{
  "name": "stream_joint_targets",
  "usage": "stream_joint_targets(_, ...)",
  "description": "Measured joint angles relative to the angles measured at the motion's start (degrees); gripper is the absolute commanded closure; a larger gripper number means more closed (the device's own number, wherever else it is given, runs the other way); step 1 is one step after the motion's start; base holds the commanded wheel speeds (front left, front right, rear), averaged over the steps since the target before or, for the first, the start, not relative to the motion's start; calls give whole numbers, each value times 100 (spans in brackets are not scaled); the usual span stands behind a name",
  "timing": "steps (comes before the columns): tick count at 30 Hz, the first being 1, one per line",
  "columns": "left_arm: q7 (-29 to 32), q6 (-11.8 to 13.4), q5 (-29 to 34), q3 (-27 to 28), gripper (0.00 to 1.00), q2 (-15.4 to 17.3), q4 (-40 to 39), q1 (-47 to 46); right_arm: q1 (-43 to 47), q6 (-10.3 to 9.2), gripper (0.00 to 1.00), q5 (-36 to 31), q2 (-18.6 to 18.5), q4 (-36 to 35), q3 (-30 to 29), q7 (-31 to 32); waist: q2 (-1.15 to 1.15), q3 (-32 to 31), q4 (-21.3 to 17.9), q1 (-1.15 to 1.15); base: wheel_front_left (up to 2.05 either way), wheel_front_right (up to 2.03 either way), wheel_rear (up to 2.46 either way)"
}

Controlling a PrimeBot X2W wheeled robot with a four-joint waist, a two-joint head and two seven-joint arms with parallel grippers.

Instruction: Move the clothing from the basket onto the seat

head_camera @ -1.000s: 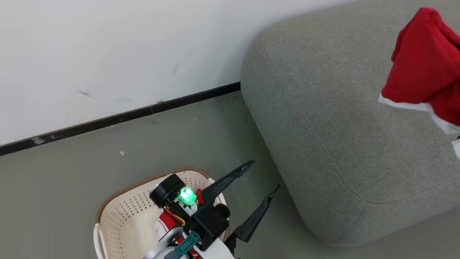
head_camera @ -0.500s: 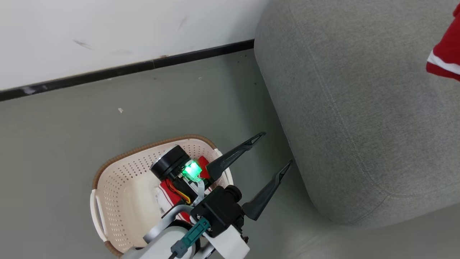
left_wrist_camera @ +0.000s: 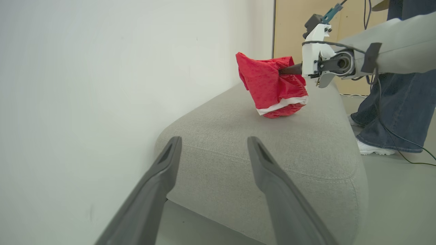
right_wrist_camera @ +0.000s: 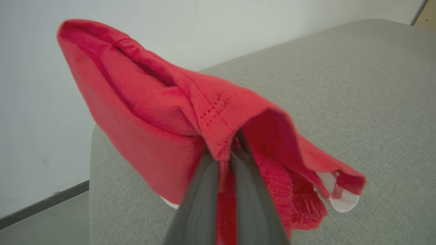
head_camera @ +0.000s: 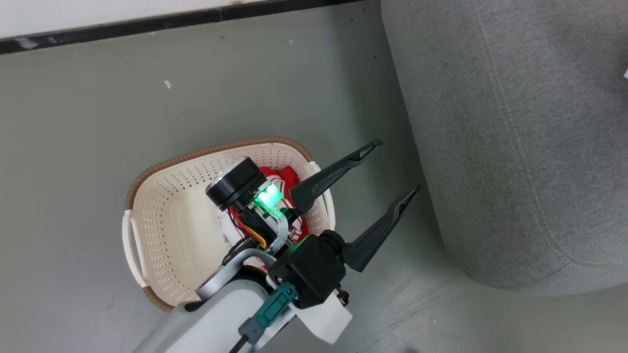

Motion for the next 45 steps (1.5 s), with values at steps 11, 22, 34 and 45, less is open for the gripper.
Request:
stream_joint_targets(11,-16,-77,99,-148,0,-15,-4,-442,-262,1,68,-180,141,376,159,-177,0,642,219,0,0,0,0)
stream_joint_targets(22,-230,-176,199,-140,0,70,255,-827,-251,1,0,137,205,66,348,-454,0,1054,281,1,0,0,0)
stream_joint_targets(34,-513,-221,10,19,0,250,751,-822,475,1,0,336,242,-776,649,-532,0,776,-39,0,0,0,0)
stream_joint_targets(45,-806,-99,-175,391,0,374,1099,-500,948,1,0,280,411,-1908,698,-547,0,334,-281,1,0,0,0)
